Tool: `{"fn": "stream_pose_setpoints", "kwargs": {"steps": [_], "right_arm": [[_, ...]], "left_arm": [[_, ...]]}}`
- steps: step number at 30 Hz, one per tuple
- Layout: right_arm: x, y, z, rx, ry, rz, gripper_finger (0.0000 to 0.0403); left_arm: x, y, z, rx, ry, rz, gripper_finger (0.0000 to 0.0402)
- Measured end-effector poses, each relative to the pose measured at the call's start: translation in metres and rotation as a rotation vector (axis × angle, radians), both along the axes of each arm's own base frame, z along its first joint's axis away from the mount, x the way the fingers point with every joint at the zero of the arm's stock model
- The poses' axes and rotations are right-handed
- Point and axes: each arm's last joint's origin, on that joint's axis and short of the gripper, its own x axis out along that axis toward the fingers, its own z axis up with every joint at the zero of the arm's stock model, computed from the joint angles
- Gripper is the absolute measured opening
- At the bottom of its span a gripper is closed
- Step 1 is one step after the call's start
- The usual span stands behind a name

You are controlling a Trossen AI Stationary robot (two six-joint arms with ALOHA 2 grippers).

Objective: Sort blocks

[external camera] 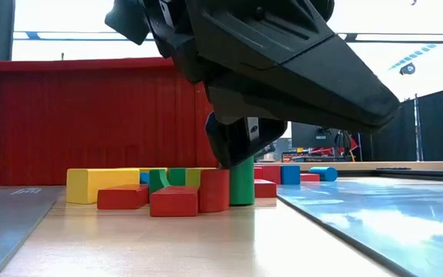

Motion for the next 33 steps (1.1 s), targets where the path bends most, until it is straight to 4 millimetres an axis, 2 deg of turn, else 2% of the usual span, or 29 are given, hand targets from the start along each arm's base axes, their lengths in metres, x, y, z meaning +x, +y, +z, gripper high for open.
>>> {"fn": "stream_pose_setpoints", "kwargs": {"steps": [12, 17, 19, 23, 28, 33], "right_arm": [[0.011, -0.018, 0.027, -0.025, -0.103, -0.060, 0.0000], [0.020, -0.027, 0.042, -0.051, -0.216, -0.095, 0.0000], [0.030, -0.035, 0.043, -0.099, -0.282, -0.125, 0.0000], [0.045, -0.050, 0.046, -0.133, -0.297, -0.141, 0.0000], [0.067, -0.059, 0.051, -0.120, -0.326, -0.070, 0.0000], [0.078, -0.066, 0.052, -0.128, -0.342, -0.037, 0.0000]], "left_arm": [[0.000, 0.000, 0.000, 0.000, -0.002, 0.000, 0.0000], [0.000, 0.000, 0.000, 0.000, -0.003, -0.001, 0.0000], [0.000, 0.000, 0.000, 0.004, -0.004, -0.004, 0.0000], [0.000, 0.000, 0.000, 0.003, -0.009, -0.012, 0.0000], [-0.001, 0.000, -0.001, 0.008, 0.004, -0.017, 0.0000], [-0.001, 0.000, -0.001, 0.008, 0.005, -0.024, 0.0000]]}}
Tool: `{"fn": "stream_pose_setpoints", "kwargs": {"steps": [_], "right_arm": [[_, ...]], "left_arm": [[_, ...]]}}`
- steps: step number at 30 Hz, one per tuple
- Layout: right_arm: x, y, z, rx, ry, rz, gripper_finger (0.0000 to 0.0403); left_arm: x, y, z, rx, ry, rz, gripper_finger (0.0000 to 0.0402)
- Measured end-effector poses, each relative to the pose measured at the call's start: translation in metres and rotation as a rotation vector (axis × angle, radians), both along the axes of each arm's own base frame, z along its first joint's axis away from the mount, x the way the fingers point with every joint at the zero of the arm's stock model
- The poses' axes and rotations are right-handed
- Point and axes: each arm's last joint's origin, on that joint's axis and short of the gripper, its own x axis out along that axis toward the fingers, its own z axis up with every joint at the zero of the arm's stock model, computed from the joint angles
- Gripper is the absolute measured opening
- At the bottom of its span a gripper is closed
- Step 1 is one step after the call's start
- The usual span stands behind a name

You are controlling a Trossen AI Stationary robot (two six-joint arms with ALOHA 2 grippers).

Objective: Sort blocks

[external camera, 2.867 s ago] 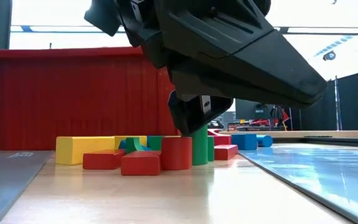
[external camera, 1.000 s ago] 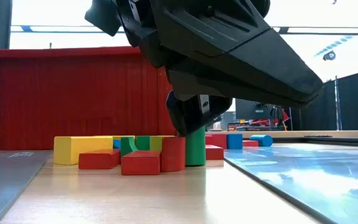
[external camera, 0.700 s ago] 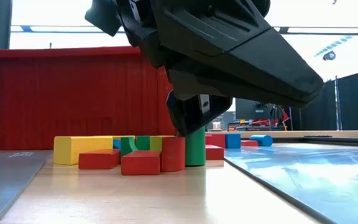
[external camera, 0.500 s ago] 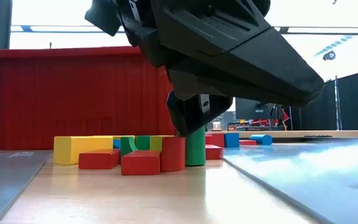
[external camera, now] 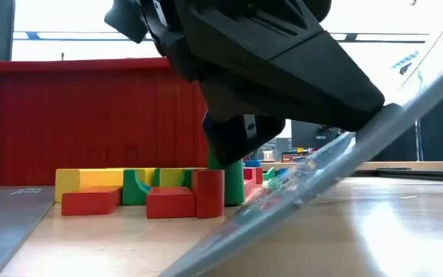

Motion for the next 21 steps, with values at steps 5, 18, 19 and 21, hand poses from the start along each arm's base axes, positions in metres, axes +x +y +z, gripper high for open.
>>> {"fn": "stream_pose_setpoints", "kwargs": {"steps": [5, 18, 19, 21], "right_arm": [[0.0034, -0.0033, 0.0007, -0.010, 0.002, 0.012, 0.0000], [0.0080, -0.0090, 0.0025, -0.027, -0.002, 0.012, 0.0000], [0.0081, -0.0090, 0.0025, -0.027, -0.003, 0.012, 0.0000], [0.0080, -0.0091, 0.0030, -0.027, -0.005, 0.011, 0.0000]], "left_arm": [[0.0000, 0.0000, 0.0001, 0.001, 0.000, 0.001, 0.0000], [-0.0013, -0.0023, 0.0045, 0.002, -0.017, -0.003, 0.0034], [-0.0016, -0.0026, 0.0056, 0.004, -0.021, -0.006, 0.0044], [-0.0024, -0.0035, 0.0088, 0.005, -0.030, -0.009, 0.0069]]}}
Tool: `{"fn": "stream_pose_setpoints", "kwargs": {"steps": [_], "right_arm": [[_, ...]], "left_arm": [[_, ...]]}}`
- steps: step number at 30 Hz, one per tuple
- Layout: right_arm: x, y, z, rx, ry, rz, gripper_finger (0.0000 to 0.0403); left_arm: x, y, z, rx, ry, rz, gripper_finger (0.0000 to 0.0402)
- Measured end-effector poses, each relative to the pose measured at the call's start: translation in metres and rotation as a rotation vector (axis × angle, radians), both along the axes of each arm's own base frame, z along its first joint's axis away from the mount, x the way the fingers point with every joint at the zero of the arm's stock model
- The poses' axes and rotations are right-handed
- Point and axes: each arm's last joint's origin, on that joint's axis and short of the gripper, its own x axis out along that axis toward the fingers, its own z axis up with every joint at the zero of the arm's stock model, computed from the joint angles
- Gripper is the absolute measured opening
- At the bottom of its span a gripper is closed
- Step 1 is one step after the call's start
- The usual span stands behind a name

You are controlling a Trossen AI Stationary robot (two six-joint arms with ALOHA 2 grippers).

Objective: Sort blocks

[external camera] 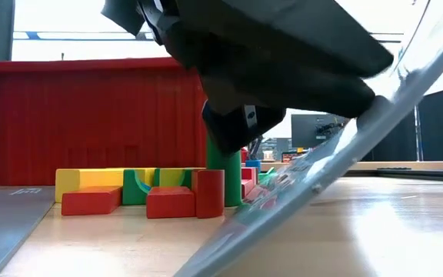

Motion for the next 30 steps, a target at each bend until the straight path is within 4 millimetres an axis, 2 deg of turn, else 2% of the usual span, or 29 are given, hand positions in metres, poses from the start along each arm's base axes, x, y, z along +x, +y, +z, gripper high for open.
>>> {"fn": "stream_pose_setpoints", "kwargs": {"steps": [9, 14, 19, 30], "right_arm": [[0.001, -0.001, 0.001, -0.011, -0.013, -0.009, 0.0000], [0.002, -0.002, 0.002, -0.008, -0.018, -0.013, 0.0000], [0.002, -0.002, 0.002, -0.009, -0.019, -0.010, 0.0000], [0.006, -0.007, 0.007, -0.009, -0.039, -0.005, 0.0000]], "left_arm": [[-0.002, -0.003, 0.006, -0.022, -0.001, 0.009, 0.0200], [-0.004, -0.006, 0.008, -0.036, 0.008, 0.018, 0.0252], [-0.004, -0.008, 0.009, -0.058, 0.019, 0.037, 0.0274], [-0.005, -0.011, 0.013, -0.077, 0.029, 0.132, 0.0276]]}}
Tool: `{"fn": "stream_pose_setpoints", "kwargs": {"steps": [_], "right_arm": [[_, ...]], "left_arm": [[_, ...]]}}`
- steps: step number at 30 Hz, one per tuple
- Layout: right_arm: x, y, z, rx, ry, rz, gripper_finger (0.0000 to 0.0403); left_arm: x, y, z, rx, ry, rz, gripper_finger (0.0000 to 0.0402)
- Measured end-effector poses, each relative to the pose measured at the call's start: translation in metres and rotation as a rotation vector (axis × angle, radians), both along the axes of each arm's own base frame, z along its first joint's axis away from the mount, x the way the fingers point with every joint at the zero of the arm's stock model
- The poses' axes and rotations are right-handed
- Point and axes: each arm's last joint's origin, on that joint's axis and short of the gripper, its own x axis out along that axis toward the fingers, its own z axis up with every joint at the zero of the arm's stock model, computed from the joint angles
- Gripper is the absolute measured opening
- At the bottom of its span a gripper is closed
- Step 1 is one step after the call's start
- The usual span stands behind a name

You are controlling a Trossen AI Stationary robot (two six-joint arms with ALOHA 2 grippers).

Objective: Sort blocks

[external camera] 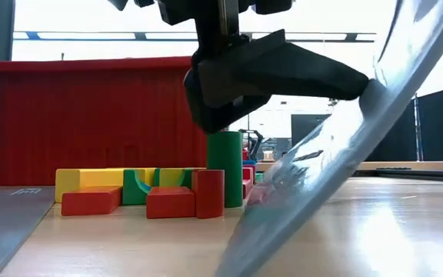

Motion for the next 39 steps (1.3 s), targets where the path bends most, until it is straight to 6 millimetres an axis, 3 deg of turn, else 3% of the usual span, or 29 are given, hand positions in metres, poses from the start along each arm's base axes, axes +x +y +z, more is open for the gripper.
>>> {"fn": "stream_pose_setpoints", "kwargs": {"steps": [14, 39], "right_arm": [[0.016, -0.016, 0.013, -0.023, -0.062, 0.028, 0.0000], [0.017, -0.018, 0.014, -0.025, -0.050, 0.048, 0.0000]], "left_arm": [[-0.006, -0.004, 0.021, 0.110, -0.065, 0.146, 0.0275], [-0.007, -0.004, 0.025, 0.087, -0.035, 0.170, 0.0277]]}}
